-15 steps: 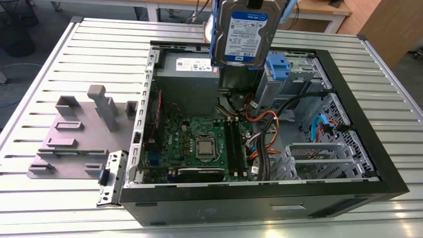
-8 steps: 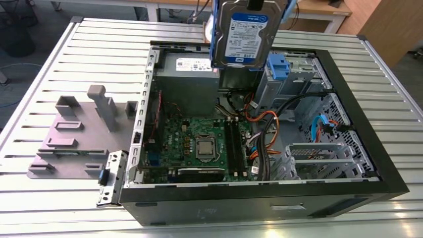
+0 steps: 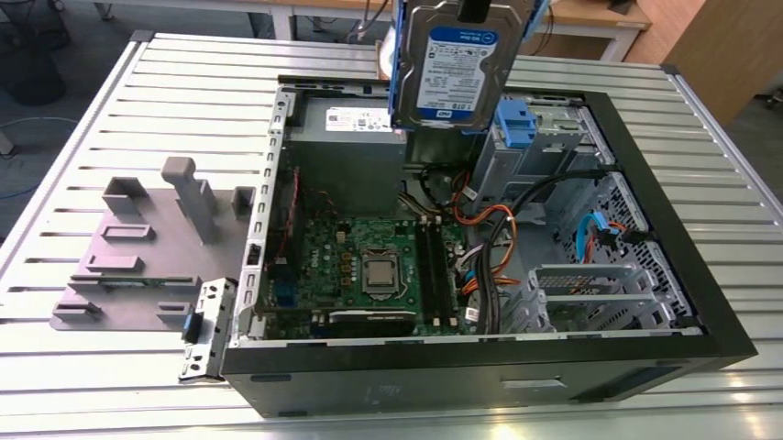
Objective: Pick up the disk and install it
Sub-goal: 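Pick up the disk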
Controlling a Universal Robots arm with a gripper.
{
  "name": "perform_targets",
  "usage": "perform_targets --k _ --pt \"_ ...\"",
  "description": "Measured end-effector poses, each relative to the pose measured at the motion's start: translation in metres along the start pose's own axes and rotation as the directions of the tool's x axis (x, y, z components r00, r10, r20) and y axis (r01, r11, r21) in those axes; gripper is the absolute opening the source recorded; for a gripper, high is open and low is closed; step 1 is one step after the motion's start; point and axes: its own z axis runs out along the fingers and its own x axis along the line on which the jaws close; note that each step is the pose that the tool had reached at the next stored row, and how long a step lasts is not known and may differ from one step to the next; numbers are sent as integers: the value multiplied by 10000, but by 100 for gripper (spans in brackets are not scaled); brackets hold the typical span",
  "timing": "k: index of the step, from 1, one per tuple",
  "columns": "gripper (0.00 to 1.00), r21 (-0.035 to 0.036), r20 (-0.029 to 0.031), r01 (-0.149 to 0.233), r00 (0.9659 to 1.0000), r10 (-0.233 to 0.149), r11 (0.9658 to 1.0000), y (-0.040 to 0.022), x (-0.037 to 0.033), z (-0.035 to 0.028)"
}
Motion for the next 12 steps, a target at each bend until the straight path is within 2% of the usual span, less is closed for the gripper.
perform_targets --k 12 --pt "35 0 0 0 10000 0 10000 -3 65 -4"
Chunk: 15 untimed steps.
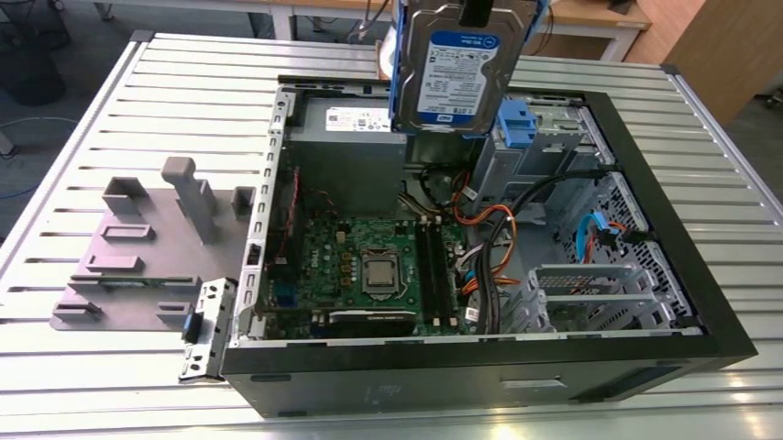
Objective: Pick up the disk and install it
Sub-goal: 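Pick up the disk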
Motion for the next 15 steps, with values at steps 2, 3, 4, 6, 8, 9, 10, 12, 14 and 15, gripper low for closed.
perform_targets --k 2,3,4,6,8,9,10,12,14,15 --pt "35 0 0 0 10000 0 10000 0 12 -1" --pt "35 0 0 0 10000 0 10000 -1 19 -1" --pt "35 0 0 0 10000 0 10000 -1 28 -2" --pt "35 0 1 -1 10000 1 10000 -2 49 -3" --pt "35 0 1 0 10000 0 10000 -3 71 -4" --pt "35 0 1 0 10000 0 10000 -3 81 -5" --pt "35 1 1 0 10000 0 10000 -4 91 -5" --pt "35 0 0 0 10000 0 10000 -4 109 -7" --pt "35 0 1 0 10000 0 10000 -5 128 -8" --pt "35 0 0 -1 10000 1 10000 -5 137 -9"
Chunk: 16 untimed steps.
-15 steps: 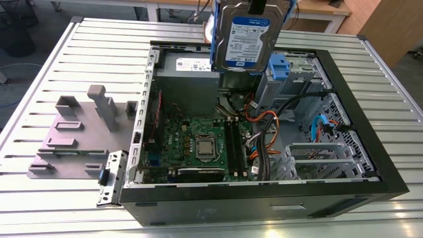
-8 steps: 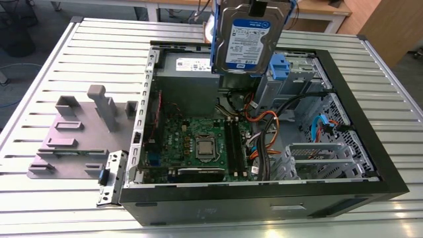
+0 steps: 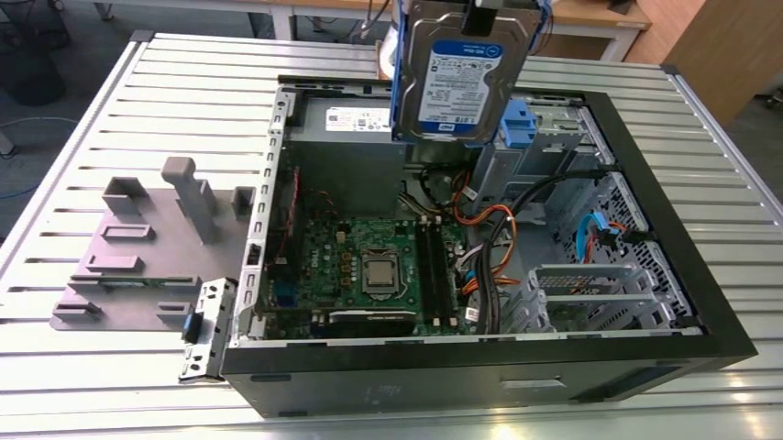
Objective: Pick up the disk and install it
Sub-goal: 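Pick up the disk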
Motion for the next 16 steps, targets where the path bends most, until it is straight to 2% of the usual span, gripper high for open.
perform_targets --k 10,16 --pt "35 0 -1 0 10000 0 10000 -4 90 -6" --pt "35 0 0 0 10000 0 10000 -7 170 -11"
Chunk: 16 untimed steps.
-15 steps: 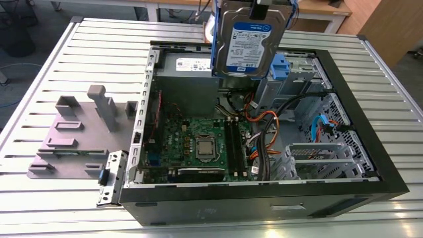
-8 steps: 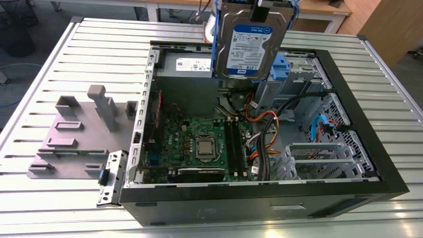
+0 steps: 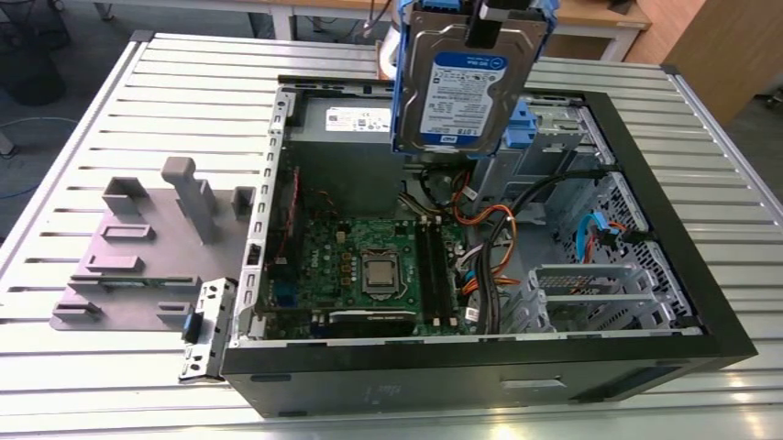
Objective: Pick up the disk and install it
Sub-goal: 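Pick up the disk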
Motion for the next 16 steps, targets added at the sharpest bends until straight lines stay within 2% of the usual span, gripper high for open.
perform_targets --k 16 --pt "35 0 -1 0 10000 0 10000 -7 163 -11"
